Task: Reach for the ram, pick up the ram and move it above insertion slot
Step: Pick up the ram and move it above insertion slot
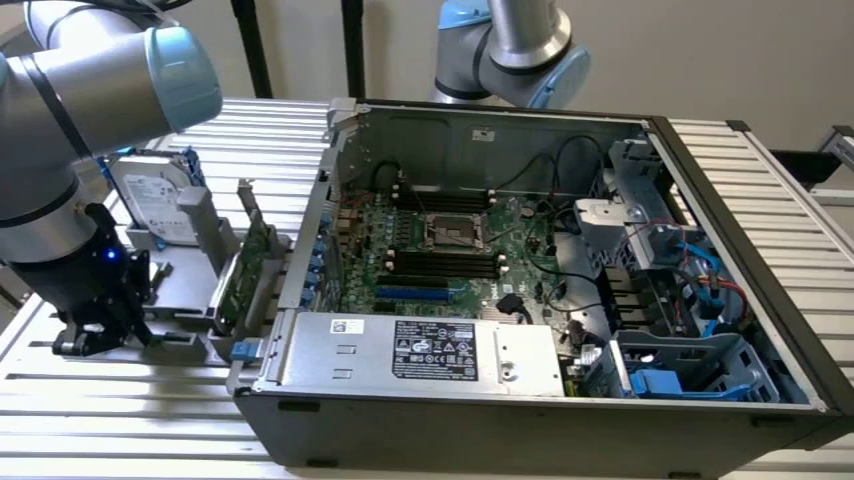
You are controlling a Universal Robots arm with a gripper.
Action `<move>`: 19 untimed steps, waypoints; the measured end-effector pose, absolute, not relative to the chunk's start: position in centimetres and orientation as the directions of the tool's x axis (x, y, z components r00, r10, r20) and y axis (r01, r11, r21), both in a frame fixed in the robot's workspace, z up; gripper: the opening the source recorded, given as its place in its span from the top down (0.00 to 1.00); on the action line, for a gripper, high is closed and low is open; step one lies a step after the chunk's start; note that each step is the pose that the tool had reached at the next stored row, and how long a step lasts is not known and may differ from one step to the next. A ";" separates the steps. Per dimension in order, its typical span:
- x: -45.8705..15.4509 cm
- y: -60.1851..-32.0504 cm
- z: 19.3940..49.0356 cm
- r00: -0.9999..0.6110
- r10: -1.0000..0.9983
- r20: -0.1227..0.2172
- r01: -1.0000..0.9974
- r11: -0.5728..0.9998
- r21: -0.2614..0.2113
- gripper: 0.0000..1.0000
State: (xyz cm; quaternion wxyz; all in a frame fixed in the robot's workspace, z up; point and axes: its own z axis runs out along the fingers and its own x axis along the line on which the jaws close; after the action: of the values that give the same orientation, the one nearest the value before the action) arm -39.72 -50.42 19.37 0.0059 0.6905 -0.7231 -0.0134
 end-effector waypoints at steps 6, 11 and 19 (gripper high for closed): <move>-39.7 -50.4 19.6 -0.046 -0.999 -0.010 -0.999 0.046 0.028 0.86; -39.7 -50.4 20.6 -0.044 -0.999 -0.010 -0.999 0.043 0.028 0.86; -39.7 -50.4 23.3 -0.037 -0.999 -0.010 -0.999 0.037 0.028 0.86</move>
State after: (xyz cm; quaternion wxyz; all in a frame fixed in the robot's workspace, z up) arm -39.73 -50.42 23.32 0.0060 0.6938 -0.7200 -0.0135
